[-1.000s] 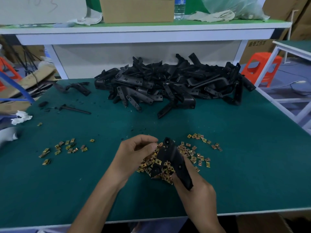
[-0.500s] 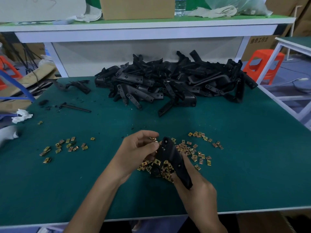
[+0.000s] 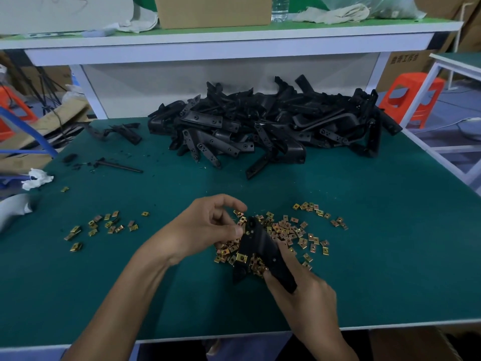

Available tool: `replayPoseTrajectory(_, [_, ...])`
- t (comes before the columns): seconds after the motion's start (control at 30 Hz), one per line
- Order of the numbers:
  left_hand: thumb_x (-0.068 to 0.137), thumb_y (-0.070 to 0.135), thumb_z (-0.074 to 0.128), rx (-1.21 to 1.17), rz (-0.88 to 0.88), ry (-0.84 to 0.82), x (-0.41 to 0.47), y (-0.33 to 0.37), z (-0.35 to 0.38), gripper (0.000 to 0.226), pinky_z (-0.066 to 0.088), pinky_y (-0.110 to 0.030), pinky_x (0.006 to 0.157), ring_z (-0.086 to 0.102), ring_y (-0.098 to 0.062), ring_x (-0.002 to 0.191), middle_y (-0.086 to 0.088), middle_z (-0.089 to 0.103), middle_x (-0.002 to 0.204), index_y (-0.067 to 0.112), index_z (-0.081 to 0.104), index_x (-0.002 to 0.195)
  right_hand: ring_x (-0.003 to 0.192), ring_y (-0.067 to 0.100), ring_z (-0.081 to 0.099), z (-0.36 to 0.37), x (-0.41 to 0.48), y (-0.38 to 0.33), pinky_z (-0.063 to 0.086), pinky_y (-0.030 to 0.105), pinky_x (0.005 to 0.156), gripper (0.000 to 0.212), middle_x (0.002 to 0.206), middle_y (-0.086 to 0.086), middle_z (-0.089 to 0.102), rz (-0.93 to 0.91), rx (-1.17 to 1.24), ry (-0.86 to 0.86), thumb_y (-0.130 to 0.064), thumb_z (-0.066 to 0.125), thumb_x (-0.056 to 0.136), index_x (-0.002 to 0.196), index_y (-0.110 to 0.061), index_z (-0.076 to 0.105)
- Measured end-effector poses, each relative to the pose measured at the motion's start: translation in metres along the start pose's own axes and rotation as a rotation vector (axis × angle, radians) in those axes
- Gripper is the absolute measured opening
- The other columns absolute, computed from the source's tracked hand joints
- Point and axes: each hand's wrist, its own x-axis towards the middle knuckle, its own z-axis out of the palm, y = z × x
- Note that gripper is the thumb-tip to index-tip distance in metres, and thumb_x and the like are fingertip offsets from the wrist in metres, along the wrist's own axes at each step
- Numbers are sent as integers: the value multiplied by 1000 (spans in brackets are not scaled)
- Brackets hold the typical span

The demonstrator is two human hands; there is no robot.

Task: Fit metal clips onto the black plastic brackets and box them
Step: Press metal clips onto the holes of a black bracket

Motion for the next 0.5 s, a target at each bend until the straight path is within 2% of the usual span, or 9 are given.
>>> replayPoseTrajectory(0.1, [87, 11, 78, 93, -19, -70, 3, 6, -7, 35, 49, -20, 56, 60, -7, 63, 0, 72, 77, 26, 65, 116, 65, 17, 69, -1, 1, 1, 41, 27, 47, 66, 77, -12, 72, -16, 13, -14, -51, 71, 76, 140, -48, 53])
replayPoseTrajectory(0.17, [87, 11, 78, 111, -30, -90, 6, 9, -8, 36, 48, -20, 55, 61, -6, 63, 0, 72, 76, 25, 64, 117, 68, 18, 70, 0, 1, 2, 45, 31, 47, 65, 79, -12, 73, -14, 8, -23, -55, 65, 77, 140, -49, 51])
replayPoseTrajectory(0.3, [88, 11, 76, 97, -69, -163, 11, 9, -6, 36, 48, -21, 56, 57, -7, 61, 2, 66, 70, 25, 65, 119, 67, 16, 70, -1, 0, 2, 46, 30, 47, 65, 82, -15, 73, -18, -25, -55, -55, 64, 77, 141, -47, 53])
replayPoseTrajectory(0.4, [89, 13, 76, 98, -80, -184, 12, 9, -1, 35, 47, -19, 57, 54, -8, 59, 6, 62, 67, 28, 65, 119, 69, 15, 69, -1, 0, 3, 45, 30, 50, 67, 84, -14, 72, -18, -41, -109, -58, 62, 81, 145, -51, 45])
replayPoseTrajectory(0.5, [88, 14, 76, 101, -91, -174, 12, 9, -1, 37, 46, -20, 57, 54, -9, 61, 5, 63, 68, 29, 65, 120, 74, 16, 70, 0, 0, 5, 49, 33, 53, 69, 90, -14, 73, -10, -38, -140, -56, 68, 84, 147, -53, 40])
